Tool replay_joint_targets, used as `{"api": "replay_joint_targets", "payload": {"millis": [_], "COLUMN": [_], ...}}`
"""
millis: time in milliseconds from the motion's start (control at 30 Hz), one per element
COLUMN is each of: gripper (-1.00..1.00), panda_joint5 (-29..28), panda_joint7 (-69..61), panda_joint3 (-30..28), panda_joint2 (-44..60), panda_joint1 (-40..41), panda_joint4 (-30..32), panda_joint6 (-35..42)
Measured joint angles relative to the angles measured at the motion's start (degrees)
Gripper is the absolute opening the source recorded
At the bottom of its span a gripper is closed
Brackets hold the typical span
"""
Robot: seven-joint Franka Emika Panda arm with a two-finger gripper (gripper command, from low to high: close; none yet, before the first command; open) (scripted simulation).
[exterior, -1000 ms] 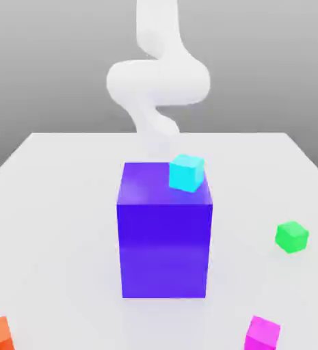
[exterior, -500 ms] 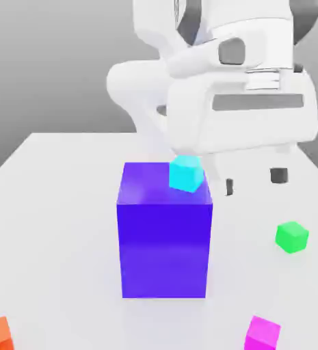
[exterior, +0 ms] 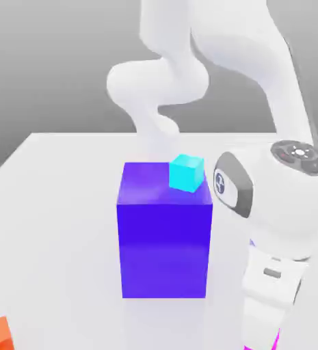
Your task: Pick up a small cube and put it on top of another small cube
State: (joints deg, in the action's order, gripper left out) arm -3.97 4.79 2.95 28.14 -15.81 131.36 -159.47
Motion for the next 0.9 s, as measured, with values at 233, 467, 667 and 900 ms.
{"api": "replay_joint_targets", "payload": {"millis": [233,467,667,900], "gripper": [-1.0,-1.0,-1.0,-1.0], "panda_joint5": [-0.09,1.15,4.93,5.5], "panda_joint7": [0.03,-5.14,-19.92,-29.86], "panda_joint3": [-0.01,5.08,15.78,18.96], "panda_joint2": [0.37,-12.53,-24.97,-29.92], "panda_joint1": [-0.01,-1.15,-9.78,-18.07], "panda_joint4": [-0.07,6.14,18.44,27.86], "panda_joint6": [-0.2,6.58,6.61,2.01]}}
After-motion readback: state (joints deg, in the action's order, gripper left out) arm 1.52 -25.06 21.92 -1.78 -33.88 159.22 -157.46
